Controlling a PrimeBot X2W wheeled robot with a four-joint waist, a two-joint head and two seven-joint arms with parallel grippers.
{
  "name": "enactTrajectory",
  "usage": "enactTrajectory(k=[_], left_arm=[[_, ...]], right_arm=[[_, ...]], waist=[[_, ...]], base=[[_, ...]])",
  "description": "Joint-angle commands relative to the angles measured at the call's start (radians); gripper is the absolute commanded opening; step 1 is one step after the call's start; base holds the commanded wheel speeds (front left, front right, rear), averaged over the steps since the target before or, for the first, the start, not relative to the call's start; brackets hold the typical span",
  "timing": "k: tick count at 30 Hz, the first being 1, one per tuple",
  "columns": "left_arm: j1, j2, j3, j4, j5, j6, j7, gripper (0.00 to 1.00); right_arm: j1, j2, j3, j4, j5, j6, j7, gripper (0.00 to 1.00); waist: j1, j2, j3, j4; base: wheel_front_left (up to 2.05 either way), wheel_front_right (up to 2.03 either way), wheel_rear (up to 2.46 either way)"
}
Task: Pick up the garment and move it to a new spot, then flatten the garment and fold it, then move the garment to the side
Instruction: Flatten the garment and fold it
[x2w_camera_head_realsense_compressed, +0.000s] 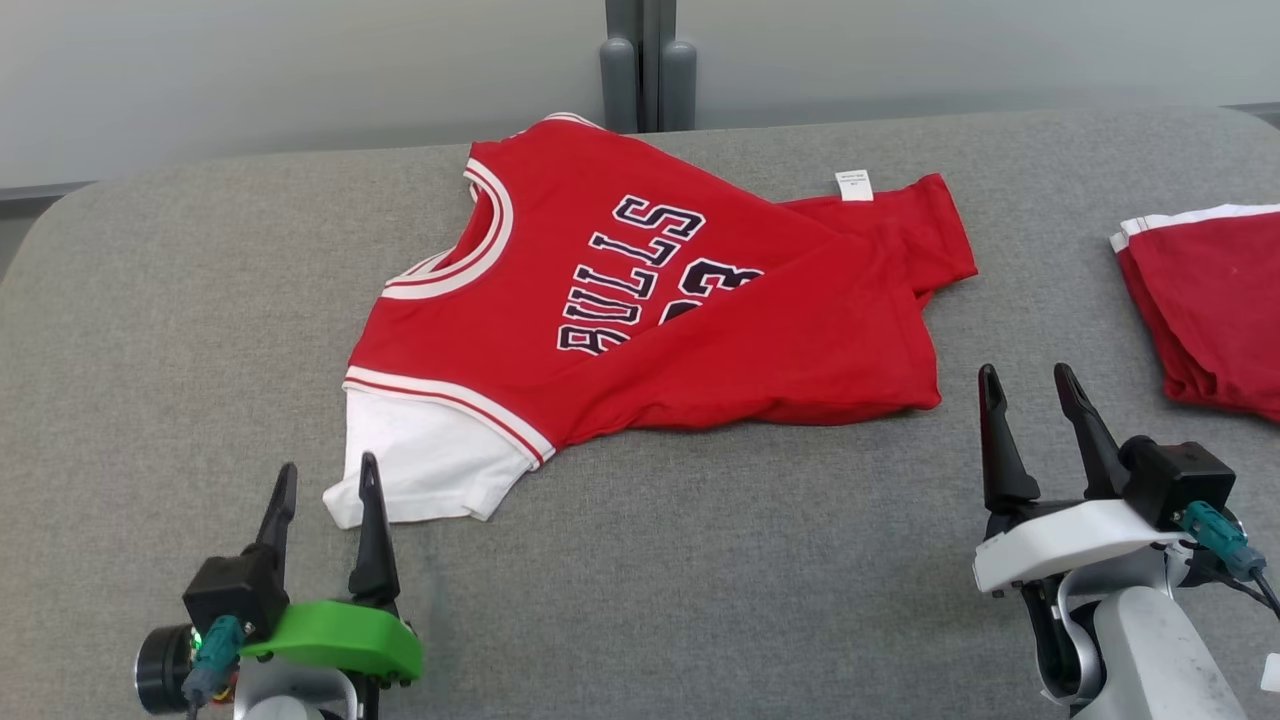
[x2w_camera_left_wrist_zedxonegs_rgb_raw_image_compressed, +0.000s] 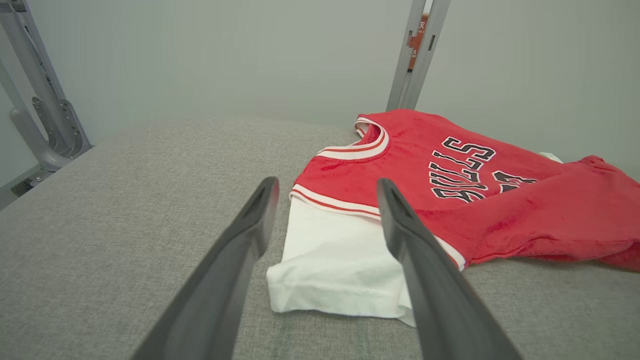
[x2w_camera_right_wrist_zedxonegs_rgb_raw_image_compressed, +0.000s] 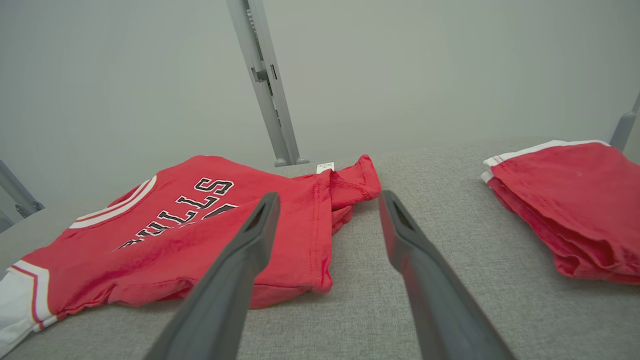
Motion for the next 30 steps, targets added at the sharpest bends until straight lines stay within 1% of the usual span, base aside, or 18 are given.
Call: enactTrajectory(k=[1,4,7,15,22,23,24,25,28,30], left_arm=[[0.003,0.003,-0.001,0.038,0.017,0.013,0.000,1.00],[-0.026,0.003,-0.003,0.129,0.042,0.033,0.000,1.00],[-0.059,0.003,-0.005,0.227,0.061,0.039,0.000,1.00],[-0.160,0.015,0.028,0.392,0.081,0.071,0.000,1.00],[-0.221,0.019,0.033,0.513,0.079,0.058,0.001,1.00],[-0.226,0.019,0.031,0.531,0.078,0.052,0.001,0.98],[-0.232,0.018,0.028,0.545,0.077,0.047,0.001,0.39],[-0.237,0.018,0.025,0.556,0.078,0.042,0.002,0.00],[-0.242,0.016,0.015,0.576,0.079,0.026,0.002,0.00],[-0.240,0.016,0.019,0.550,0.073,0.022,0.002,0.00]], right_arm=[[-0.004,0.002,-0.004,-0.006,-0.006,-0.002,-0.002,1.00],[-0.014,0.004,-0.002,-0.006,-0.009,-0.002,-0.002,1.00],[-0.018,0.005,0.002,-0.001,-0.011,-0.002,-0.002,1.00],[-0.026,0.006,-0.003,0.005,-0.017,-0.002,-0.002,1.00],[-0.037,0.008,-0.007,0.010,-0.025,-0.002,-0.003,1.00],[-0.037,0.008,-0.008,0.011,-0.025,-0.002,-0.003,1.00],[-0.039,0.008,-0.008,0.013,-0.025,-0.002,-0.003,1.00],[-0.039,0.008,-0.009,0.015,-0.028,-0.002,-0.003,1.00],[-0.039,0.008,-0.012,0.030,-0.032,-0.002,-0.003,1.00],[-0.040,0.008,-0.014,0.044,-0.032,-0.002,-0.003,1.00]], waist=[[0.0000,0.0000,0.003,-0.001],[0.0000,0.0000,0.012,-0.006],[0.0000,0.0000,0.022,-0.013],[0.0000,0.0000,0.054,-0.035],[0.0000,0.0000,0.071,-0.043],[0.0000,0.0000,0.072,-0.043],[0.0000,0.0000,0.073,-0.043],[0.0000,0.0000,0.073,-0.042],[0.0000,0.0000,0.071,-0.036],[0.0000,0.0000,0.068,-0.028]], base=[[0.00,0.00,0.00],[0.00,0.00,0.00],[0.00,0.00,0.00],[0.00,0.00,0.00],[0.00,0.00,0.00],[0.00,0.00,0.00],[0.00,0.00,0.00],[0.00,0.00,0.00],[0.00,0.00,0.00],[0.00,0.00,0.00]])
